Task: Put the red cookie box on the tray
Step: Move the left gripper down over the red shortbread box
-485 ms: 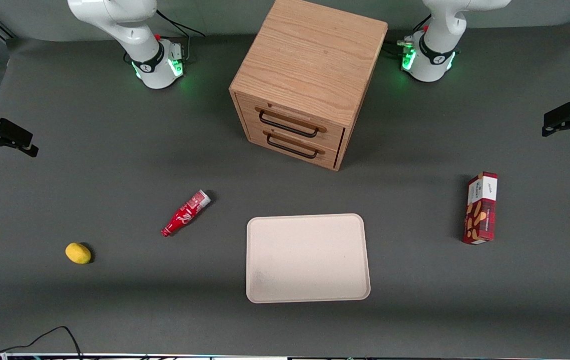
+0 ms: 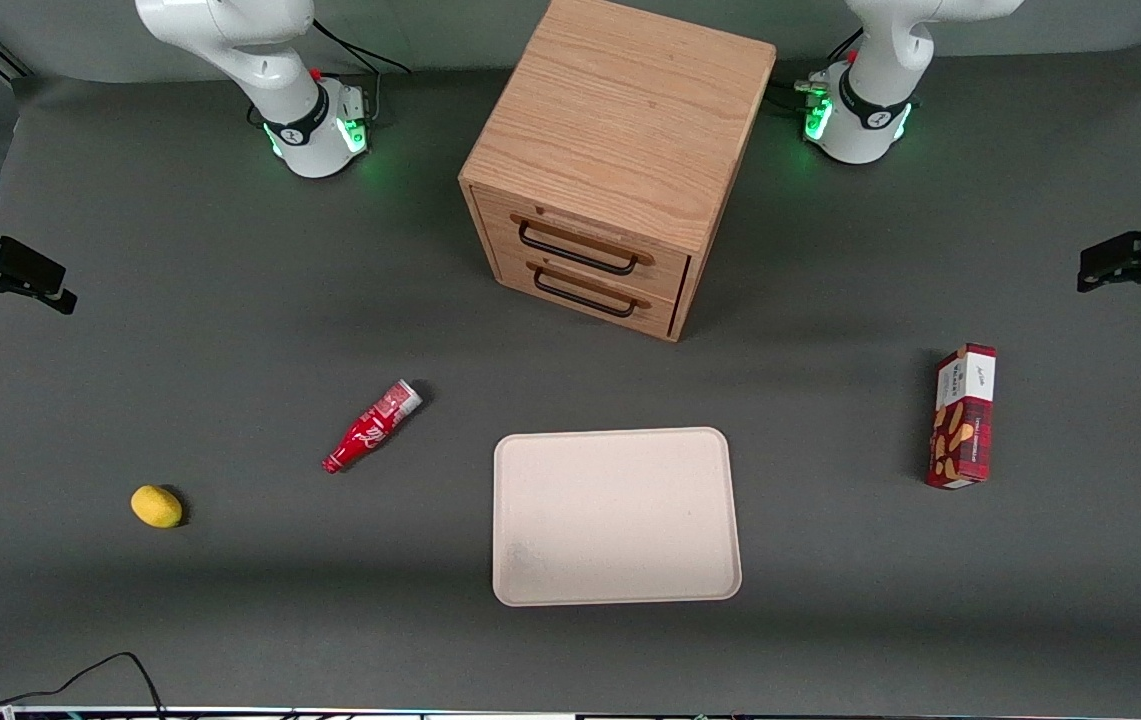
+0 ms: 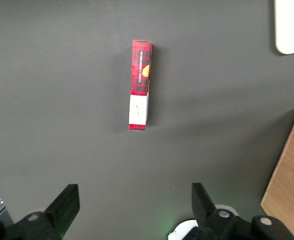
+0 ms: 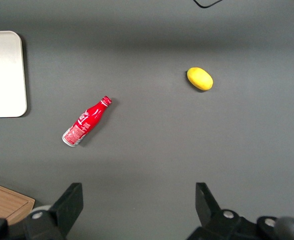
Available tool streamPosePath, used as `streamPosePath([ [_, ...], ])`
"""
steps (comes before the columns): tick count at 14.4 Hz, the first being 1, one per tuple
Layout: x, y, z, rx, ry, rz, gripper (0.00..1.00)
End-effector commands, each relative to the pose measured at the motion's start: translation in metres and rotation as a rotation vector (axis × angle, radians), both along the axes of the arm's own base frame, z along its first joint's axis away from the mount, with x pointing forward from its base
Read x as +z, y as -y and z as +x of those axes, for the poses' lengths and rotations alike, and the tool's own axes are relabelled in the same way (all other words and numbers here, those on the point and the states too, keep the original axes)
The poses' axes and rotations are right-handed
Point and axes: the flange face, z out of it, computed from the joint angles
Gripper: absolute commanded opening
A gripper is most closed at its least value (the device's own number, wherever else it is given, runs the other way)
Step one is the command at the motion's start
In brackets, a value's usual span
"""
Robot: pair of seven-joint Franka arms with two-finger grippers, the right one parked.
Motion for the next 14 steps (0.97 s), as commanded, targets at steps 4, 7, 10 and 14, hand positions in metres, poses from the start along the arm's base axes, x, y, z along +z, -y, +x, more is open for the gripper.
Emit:
streamPosePath([
  [4, -0.087, -0.009, 0.045, -0.060, -0.086, 0.026, 1.00],
  [7, -0.139, -0.022, 0.060, -0.053, -0.063, -0.006, 1.00],
  [10, -0.176, -0.039, 0.059, -0.045, -0.053, -0.029, 1.00],
  [14, -0.231, -0.037, 0.061, -0.025, -0.018, -0.073, 1.00],
])
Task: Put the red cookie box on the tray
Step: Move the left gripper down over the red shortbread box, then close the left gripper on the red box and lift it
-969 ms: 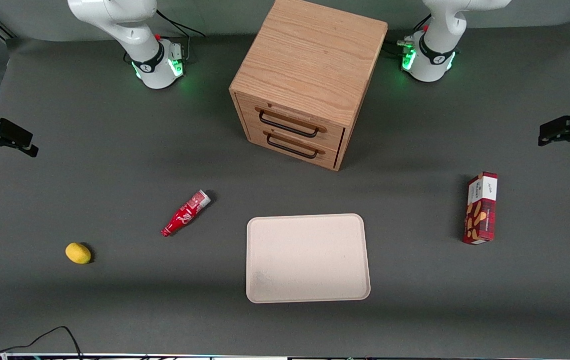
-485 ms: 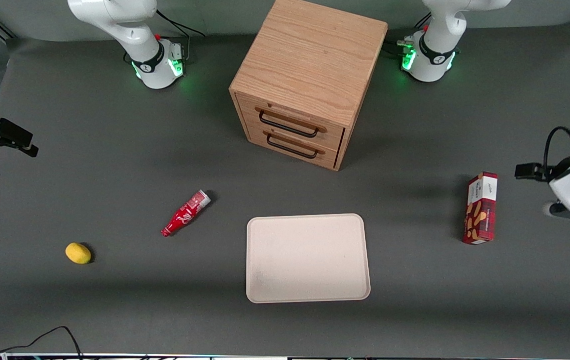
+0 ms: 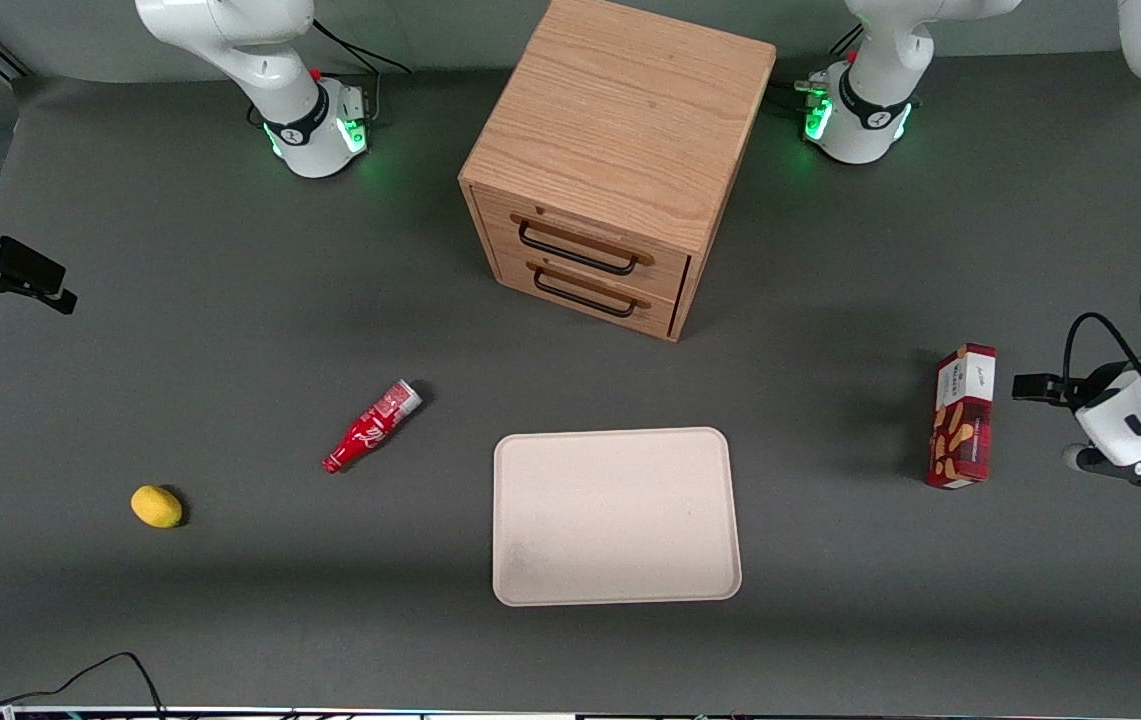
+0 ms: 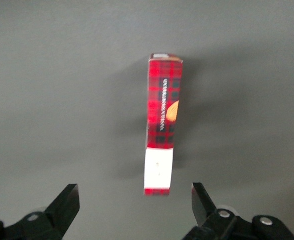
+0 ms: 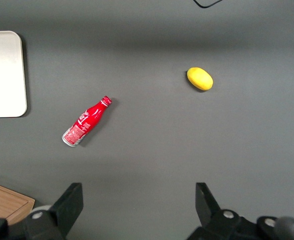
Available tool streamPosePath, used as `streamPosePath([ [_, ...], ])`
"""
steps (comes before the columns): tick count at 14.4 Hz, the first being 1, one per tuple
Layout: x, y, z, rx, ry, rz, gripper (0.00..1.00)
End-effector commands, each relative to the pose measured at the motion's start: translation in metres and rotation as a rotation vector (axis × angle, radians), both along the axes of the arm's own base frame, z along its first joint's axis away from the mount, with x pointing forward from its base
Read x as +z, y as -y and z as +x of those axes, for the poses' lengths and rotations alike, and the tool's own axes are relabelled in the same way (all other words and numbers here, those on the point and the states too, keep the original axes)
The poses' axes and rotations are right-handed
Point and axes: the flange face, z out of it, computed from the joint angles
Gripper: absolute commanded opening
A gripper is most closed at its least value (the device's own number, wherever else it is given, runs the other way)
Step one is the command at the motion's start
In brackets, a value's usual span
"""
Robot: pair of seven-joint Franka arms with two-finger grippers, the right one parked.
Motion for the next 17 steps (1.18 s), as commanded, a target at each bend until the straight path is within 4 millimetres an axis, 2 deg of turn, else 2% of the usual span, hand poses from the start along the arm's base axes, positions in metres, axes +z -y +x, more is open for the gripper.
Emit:
streamPosePath([
  [1, -0.039, 0.002, -0.006, -0.001, 0.034, -0.029, 1.00],
  [5, -0.098, 0.003, -0.016, -0.008, 0.083, -0.018, 1.00],
  [8, -0.123, 0.004, -0.018, -0.005, 0.107, -0.020, 1.00],
  [10, -0.126, 0.005, -0.019, -0.007, 0.105, -0.027, 1.00],
  [12, -0.131, 0.006, -0.019, -0.010, 0.106, -0.069, 0.94],
  [15, -0.138, 0.005, -0.019, -0.025, 0.119, -0.085, 0.72],
  [17, -0.139, 0.004, -0.020, -0.015, 0.121, -0.090, 0.63],
])
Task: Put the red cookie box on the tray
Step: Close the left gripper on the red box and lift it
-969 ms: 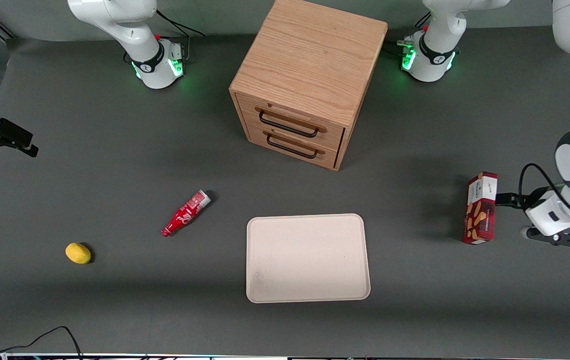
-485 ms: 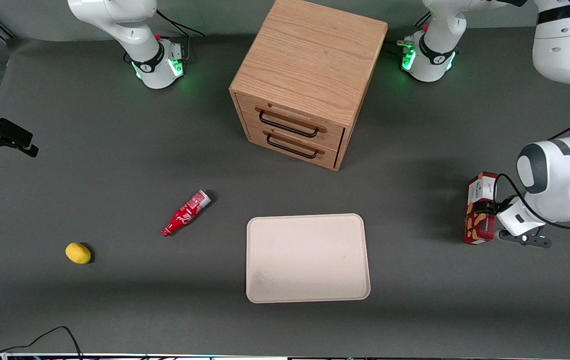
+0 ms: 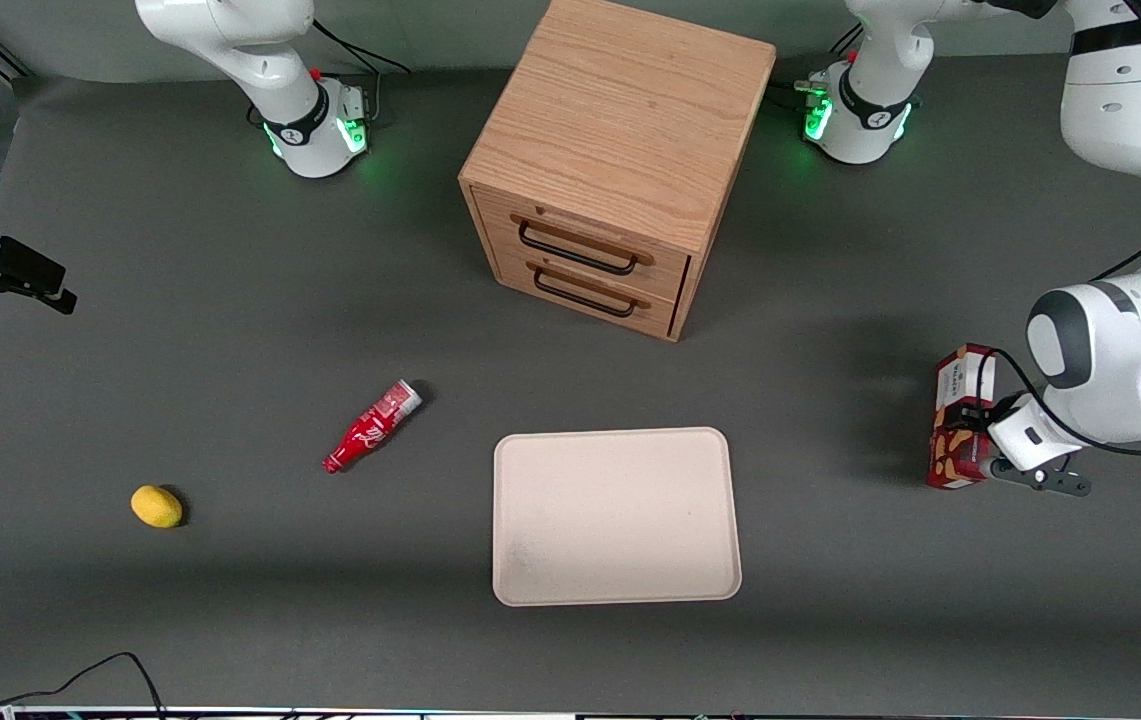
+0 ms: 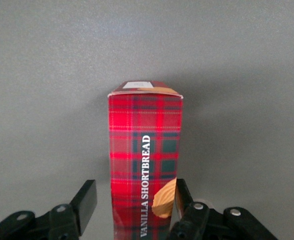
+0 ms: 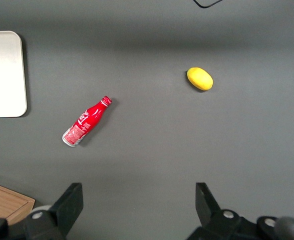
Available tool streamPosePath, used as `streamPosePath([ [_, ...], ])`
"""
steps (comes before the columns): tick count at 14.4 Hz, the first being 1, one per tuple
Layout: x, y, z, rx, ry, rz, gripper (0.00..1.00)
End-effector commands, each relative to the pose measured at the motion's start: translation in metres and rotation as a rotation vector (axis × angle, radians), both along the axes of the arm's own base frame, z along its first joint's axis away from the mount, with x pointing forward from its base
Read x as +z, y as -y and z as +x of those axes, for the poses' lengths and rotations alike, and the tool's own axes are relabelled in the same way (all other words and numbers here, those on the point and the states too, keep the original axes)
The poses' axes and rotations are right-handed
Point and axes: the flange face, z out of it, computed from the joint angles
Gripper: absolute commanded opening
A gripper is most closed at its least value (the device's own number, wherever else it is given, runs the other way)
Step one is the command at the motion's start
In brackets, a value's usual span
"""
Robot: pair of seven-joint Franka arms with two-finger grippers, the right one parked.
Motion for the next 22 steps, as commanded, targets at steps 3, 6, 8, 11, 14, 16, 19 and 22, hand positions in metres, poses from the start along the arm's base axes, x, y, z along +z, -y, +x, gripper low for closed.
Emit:
streamPosePath([
  [3, -0.001, -0.001, -0.003, -0.008, 0.014, -0.016, 0.31],
  [6, 0.000, -0.001, -0.003, -0.009, 0.014, -0.016, 0.08],
  [8, 0.001, 0.000, -0.003, -0.011, 0.011, -0.017, 0.09],
  [11, 0.007, 0.002, -0.003, -0.016, 0.008, -0.019, 0.09],
  [14, 0.033, 0.007, -0.002, -0.035, 0.016, -0.018, 0.10],
  [16, 0.062, 0.012, -0.002, -0.043, 0.021, -0.024, 0.11],
  [19, 0.122, 0.017, 0.003, -0.089, -0.016, 0.014, 0.12],
  [22, 0.192, 0.026, 0.011, -0.105, -0.074, 0.005, 0.14],
])
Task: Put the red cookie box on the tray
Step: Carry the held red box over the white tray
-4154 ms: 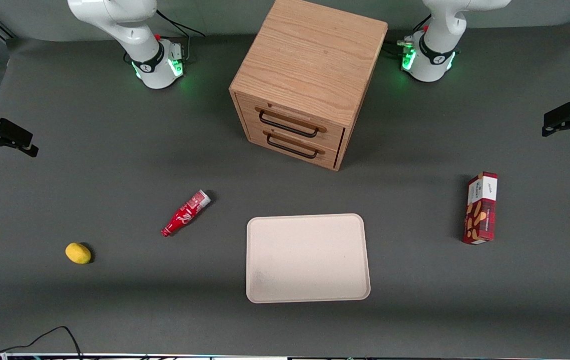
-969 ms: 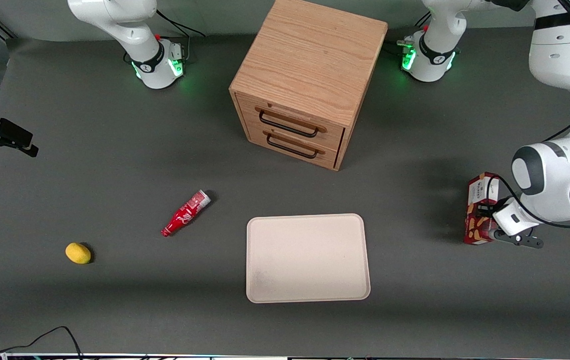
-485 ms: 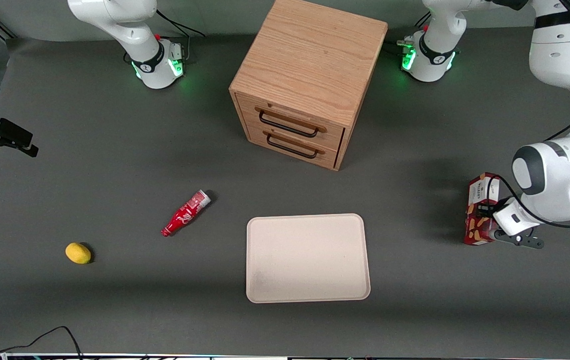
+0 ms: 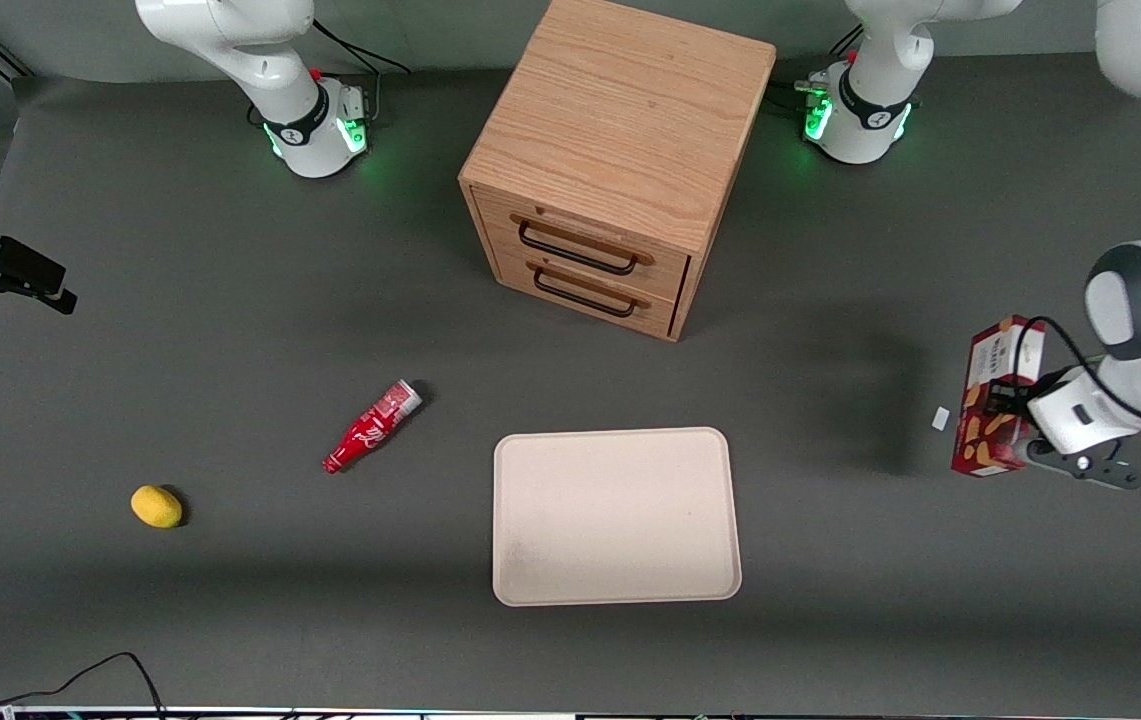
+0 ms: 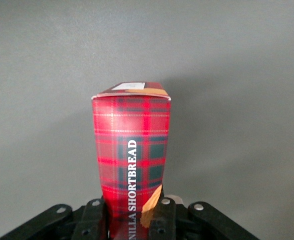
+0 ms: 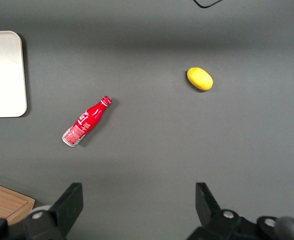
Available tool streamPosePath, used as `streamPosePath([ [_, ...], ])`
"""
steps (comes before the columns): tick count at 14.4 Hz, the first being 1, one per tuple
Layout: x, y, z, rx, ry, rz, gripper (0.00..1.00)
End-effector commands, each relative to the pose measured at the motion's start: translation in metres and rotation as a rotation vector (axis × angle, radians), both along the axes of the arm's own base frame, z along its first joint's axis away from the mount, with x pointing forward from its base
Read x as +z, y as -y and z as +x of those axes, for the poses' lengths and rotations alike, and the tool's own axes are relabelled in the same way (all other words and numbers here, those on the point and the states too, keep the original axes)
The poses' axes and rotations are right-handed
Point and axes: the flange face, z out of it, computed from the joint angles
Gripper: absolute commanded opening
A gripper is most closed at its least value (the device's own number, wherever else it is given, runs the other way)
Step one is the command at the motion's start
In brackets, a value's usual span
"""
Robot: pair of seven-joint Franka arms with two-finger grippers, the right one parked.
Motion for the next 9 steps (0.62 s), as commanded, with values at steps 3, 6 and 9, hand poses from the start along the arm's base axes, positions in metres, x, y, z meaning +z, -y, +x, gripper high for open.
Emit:
streamPosePath([
  [3, 0.111, 0.024, 0.007, -0.048, -0.050, 0.015, 0.14],
  [6, 0.139, 0.054, 0.014, -0.051, -0.005, -0.001, 0.14],
  [9, 0.144, 0.144, 0.020, 0.026, 0.024, -0.030, 0.14],
])
